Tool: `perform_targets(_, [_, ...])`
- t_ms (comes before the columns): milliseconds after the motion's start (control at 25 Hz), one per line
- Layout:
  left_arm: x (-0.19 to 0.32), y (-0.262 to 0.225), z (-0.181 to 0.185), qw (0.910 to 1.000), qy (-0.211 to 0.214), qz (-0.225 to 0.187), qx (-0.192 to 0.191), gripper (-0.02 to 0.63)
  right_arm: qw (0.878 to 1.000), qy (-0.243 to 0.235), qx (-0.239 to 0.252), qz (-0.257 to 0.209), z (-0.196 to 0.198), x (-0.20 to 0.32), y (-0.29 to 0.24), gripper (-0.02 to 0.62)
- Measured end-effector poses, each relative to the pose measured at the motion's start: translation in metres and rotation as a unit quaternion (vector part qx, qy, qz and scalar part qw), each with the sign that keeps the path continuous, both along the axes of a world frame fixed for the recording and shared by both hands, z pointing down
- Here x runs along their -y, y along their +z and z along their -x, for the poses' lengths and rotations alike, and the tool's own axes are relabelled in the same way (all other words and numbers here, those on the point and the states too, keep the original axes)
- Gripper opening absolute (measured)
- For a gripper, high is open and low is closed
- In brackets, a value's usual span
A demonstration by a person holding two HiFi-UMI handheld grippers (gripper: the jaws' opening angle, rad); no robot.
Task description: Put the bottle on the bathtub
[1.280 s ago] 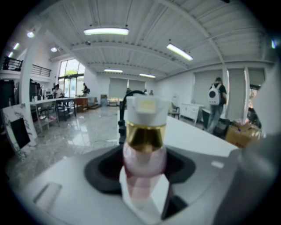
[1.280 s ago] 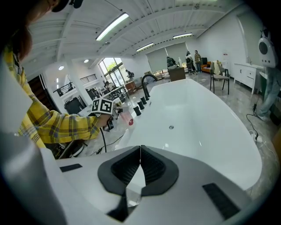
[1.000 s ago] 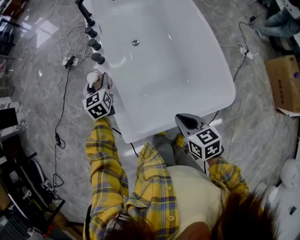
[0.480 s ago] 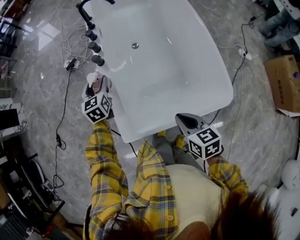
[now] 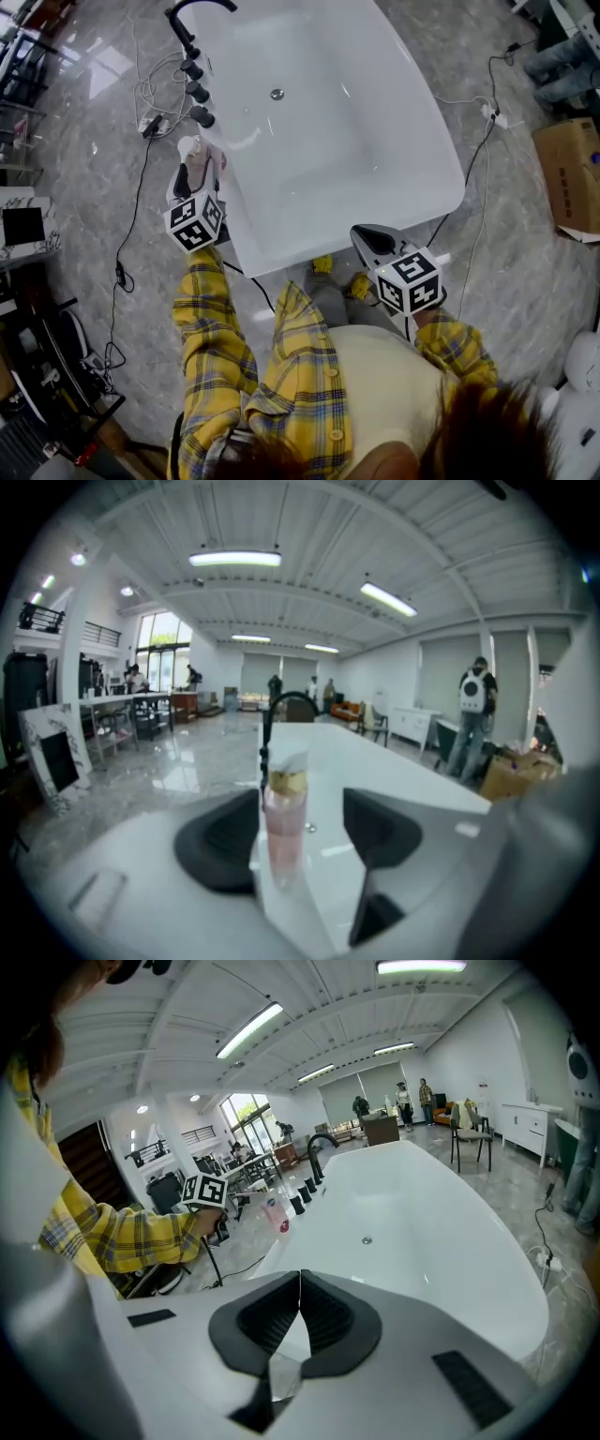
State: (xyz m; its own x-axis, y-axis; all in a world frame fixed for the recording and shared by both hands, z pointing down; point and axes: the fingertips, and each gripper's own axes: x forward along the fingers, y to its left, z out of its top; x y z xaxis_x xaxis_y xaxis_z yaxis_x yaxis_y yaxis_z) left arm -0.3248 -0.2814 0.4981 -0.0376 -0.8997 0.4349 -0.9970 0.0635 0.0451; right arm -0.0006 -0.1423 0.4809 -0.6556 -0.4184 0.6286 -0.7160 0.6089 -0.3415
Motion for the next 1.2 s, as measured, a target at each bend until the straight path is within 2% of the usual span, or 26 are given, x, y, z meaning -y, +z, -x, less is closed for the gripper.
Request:
perform_targets(320, [-0.03,-0.027,-0.032,0.9998,0.002,-0.016,-0.009,0.273,1.0,-0.005,0.011,-0.012,-0.01,-0.005,-0.005,0.014])
perform_targets(480, [-0.046,-0.045,-0.062,0.9992,0.024,-0.03,-0.011,0.272,1.0,-0.005,0.018,-0.021,-0.015,-0.004,-0.008,0.014])
perform_targets(760, [-0.076,-0.09,-0.104,0.9953,0.029,-0.079,-0.047,0.265,0.999,-0.002,0.031,-0.036,-0.022,-0.005,-0.019,0.014])
perform_targets(1200, [-0.119,-0.119,-0.158,0.9919,0.058,-0.086,-0.073,0.265,0.997,0.001,0.046,-0.058,-0.034,-0.016,-0.035,0.014])
